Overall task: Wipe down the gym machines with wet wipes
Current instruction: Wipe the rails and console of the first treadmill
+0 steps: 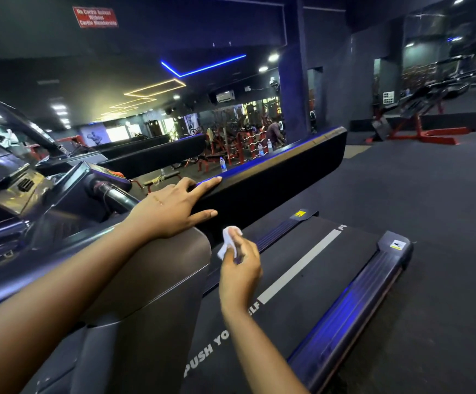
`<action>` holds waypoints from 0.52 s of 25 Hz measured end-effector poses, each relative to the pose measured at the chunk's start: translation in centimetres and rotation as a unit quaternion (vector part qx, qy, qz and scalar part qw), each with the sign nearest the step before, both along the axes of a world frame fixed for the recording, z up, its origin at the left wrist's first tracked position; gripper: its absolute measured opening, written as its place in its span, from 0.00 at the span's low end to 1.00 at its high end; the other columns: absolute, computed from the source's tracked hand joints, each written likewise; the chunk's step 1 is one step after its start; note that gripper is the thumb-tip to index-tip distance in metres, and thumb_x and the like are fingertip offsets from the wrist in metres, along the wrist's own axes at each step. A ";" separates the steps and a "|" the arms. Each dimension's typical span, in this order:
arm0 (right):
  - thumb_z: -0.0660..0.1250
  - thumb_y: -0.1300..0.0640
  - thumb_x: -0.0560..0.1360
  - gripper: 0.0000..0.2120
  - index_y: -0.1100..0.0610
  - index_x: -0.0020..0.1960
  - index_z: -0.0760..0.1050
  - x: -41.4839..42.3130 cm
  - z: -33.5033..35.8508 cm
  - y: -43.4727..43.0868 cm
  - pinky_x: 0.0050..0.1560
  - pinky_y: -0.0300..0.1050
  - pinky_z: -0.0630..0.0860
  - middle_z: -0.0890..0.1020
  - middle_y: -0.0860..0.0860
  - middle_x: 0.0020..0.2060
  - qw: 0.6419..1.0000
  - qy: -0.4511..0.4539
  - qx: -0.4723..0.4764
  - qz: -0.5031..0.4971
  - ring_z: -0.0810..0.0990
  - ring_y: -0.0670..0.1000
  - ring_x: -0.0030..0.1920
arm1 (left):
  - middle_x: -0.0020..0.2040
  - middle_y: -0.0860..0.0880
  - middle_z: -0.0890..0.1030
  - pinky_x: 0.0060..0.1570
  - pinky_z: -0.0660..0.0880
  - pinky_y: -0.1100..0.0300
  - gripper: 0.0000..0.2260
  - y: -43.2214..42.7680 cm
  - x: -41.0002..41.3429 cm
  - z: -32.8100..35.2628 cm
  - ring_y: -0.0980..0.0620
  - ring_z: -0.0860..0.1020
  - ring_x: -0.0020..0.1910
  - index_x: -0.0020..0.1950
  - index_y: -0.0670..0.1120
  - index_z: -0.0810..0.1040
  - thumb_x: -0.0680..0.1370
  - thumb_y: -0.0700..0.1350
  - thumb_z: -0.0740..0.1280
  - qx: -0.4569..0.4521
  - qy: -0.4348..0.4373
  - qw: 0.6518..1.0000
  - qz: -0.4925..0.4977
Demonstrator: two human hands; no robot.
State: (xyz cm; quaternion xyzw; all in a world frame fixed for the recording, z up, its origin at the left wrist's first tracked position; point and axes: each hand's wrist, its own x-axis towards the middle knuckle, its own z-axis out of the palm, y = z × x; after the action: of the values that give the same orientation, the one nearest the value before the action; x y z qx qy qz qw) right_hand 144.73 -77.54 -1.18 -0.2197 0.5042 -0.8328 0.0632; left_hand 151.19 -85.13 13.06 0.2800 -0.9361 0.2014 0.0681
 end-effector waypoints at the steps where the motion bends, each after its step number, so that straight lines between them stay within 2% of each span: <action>1: 0.63 0.74 0.71 0.18 0.56 0.52 0.82 0.7 -0.2 0.4 0.48 0.22 0.67 0.80 0.45 0.48 1.000 0.008 0.000 0.022 0.75 0.31 0.49 | 0.68 0.46 0.66 0.58 0.73 0.49 0.36 0.0 0.0 0.0 0.43 0.73 0.60 0.75 0.65 0.41 0.68 0.71 0.42 0.005 0.002 1.000 0.002; 6: 0.62 0.74 0.71 0.19 0.55 0.51 0.82 -1.9 -0.6 2.1 0.53 0.30 0.72 0.83 0.44 0.48 0.991 0.069 0.005 0.117 0.79 0.37 0.51 | 0.73 0.48 0.64 0.62 0.71 0.49 0.31 0.5 0.2 0.0 0.46 0.69 0.67 0.76 0.62 0.45 0.75 0.67 0.49 0.011 0.022 1.000 0.016; 9: 0.62 0.72 0.71 0.19 0.52 0.51 0.82 -6.3 -0.1 3.0 0.58 0.36 0.73 0.83 0.43 0.49 0.988 0.086 0.033 0.126 0.80 0.39 0.53 | 0.73 0.49 0.65 0.66 0.67 0.50 0.36 1.5 0.8 -0.5 0.47 0.66 0.70 0.76 0.57 0.56 0.72 0.73 0.46 0.029 0.072 0.997 -0.006; 11: 0.63 0.71 0.72 0.19 0.51 0.51 0.82 -9.1 0.2 3.7 0.59 0.38 0.74 0.83 0.42 0.49 0.983 0.090 0.059 0.148 0.80 0.39 0.53 | 0.71 0.47 0.68 0.69 0.63 0.49 0.35 3.0 0.8 -1.3 0.46 0.67 0.70 0.74 0.53 0.65 0.72 0.69 0.46 0.040 0.125 0.990 -0.050; 13: 0.63 0.69 0.73 0.17 0.50 0.51 0.82 -11.3 0.4 4.5 0.57 0.37 0.74 0.84 0.42 0.48 0.976 0.090 0.080 0.181 0.80 0.40 0.52 | 0.68 0.45 0.72 0.69 0.60 0.45 0.32 4.8 0.3 -2.7 0.44 0.69 0.69 0.71 0.50 0.70 0.74 0.66 0.50 0.025 0.149 0.984 -0.092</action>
State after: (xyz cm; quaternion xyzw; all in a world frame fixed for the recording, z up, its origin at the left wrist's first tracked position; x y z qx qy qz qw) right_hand 133.45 -73.00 -0.79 -0.3756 0.5246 -0.7414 0.1848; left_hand 151.51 -80.33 10.40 0.2210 -0.9421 0.1270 0.2180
